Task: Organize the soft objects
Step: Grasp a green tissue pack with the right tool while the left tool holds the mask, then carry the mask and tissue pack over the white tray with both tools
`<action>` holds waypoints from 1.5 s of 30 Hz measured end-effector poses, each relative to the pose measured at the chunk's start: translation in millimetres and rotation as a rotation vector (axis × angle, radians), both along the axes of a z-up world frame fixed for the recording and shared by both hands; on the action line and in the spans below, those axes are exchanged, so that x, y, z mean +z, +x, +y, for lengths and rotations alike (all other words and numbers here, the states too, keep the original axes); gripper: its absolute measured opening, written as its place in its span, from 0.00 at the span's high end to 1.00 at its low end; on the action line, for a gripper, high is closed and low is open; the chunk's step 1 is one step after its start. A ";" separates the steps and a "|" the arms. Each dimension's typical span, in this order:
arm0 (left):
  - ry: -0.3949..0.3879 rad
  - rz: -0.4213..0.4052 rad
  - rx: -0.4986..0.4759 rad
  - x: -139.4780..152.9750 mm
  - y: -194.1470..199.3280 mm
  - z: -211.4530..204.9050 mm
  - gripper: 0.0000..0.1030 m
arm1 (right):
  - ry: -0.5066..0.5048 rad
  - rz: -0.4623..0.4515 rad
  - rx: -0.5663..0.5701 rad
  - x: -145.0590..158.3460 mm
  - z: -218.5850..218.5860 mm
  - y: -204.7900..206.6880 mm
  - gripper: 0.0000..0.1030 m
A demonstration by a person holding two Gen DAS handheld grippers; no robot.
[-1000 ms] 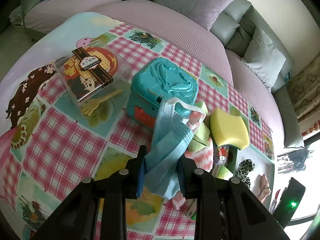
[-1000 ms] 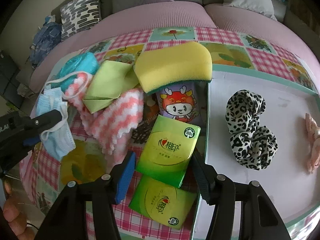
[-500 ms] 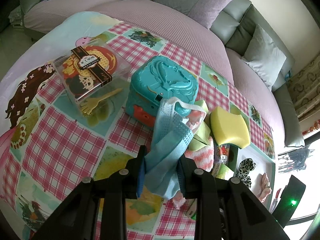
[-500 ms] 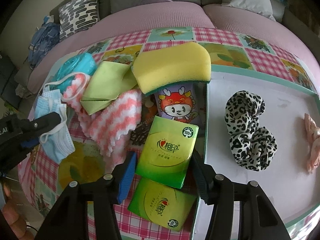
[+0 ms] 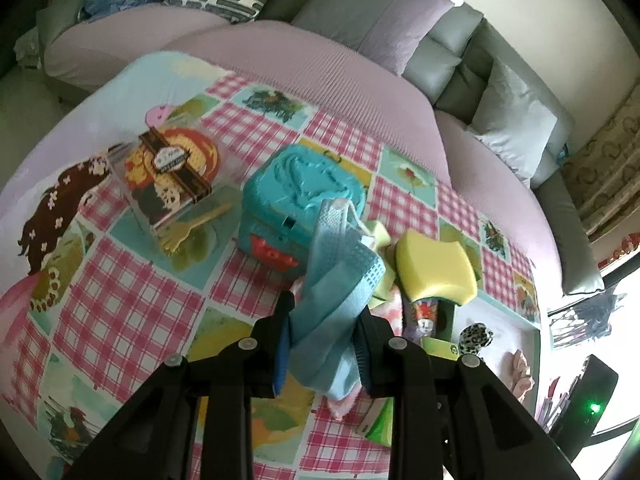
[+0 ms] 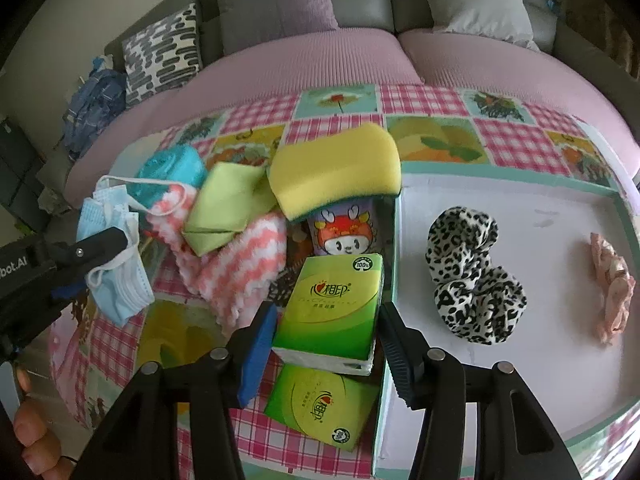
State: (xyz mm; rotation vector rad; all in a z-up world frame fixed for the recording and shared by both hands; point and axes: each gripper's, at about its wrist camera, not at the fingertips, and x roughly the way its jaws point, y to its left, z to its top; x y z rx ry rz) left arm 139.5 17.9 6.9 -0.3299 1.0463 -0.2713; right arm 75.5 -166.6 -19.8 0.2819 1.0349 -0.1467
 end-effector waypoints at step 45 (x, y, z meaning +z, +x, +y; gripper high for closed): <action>-0.050 -0.134 -0.560 11.4 -49.0 -210.9 0.72 | 0.052 -0.027 -0.521 6.7 -192.6 -80.1 0.46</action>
